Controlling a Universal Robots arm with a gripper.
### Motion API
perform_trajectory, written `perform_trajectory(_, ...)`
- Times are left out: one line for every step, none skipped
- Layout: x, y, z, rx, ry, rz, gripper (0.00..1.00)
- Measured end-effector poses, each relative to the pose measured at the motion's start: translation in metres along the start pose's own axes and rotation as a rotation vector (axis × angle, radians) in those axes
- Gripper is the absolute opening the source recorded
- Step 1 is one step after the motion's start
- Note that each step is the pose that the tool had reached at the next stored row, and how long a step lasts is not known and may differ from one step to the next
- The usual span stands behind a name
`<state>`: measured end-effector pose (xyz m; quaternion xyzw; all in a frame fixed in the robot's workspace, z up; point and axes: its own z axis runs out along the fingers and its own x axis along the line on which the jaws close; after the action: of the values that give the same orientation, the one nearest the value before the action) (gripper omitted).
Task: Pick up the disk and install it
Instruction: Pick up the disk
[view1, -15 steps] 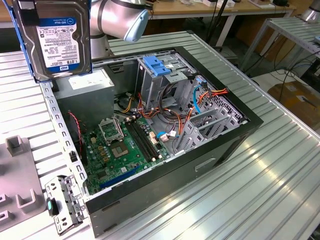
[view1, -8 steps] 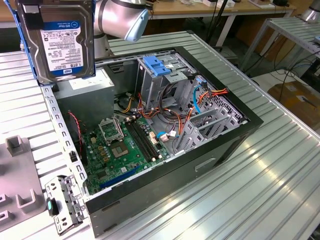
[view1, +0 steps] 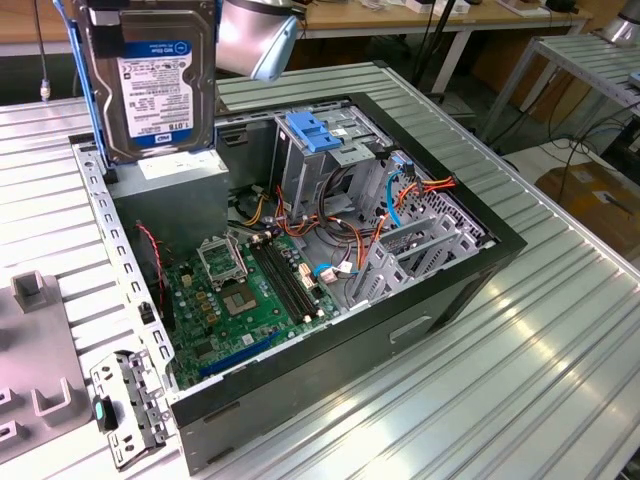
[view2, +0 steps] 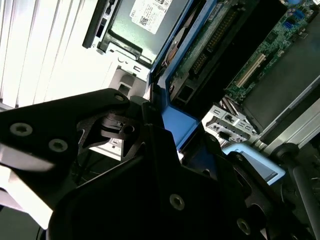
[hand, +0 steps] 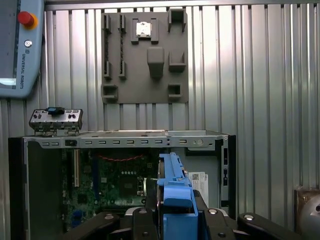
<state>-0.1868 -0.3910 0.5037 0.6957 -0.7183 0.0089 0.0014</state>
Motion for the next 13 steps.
perform_trajectory(0.0,-0.0018,0.0,0.0,0.0,0.0,0.37)
perform_trajectory(-0.0001,-0.0035,0.0001,0.0001,0.0,0.0,0.37)
perform_trajectory(-0.0002,-0.0057,0.0002,0.0,0.0002,0.0,0.37)
perform_trajectory(-0.0002,-0.0071,0.0002,0.0,0.0003,0.0,0.37)
perform_trajectory(-0.0003,-0.0094,0.0003,0.0001,0.0002,0.0,0.37)
perform_trajectory(-0.0004,-0.0111,0.0003,0.0,0.0003,0.0,0.37)
perform_trajectory(-0.0004,-0.0138,0.0004,0.0,0.0003,0.0,0.37)
perform_trajectory(-0.0005,-0.0161,0.0005,0.0001,0.0004,0.0,0.37)
perform_trajectory(-0.0006,-0.0179,0.0006,0.0,0.0003,0.0,0.37)
perform_trajectory(-0.0006,-0.0201,0.0007,0.0,0.0004,0.0,0.37)
perform_trajectory(-0.0007,-0.0216,0.0007,0.0001,0.0004,0.0,0.37)
perform_trajectory(-0.0007,-0.0227,0.0007,0.0,0.0004,0.0,0.37)
perform_trajectory(-0.0008,-0.0236,0.0008,0.0,0.0004,0.0,0.37)
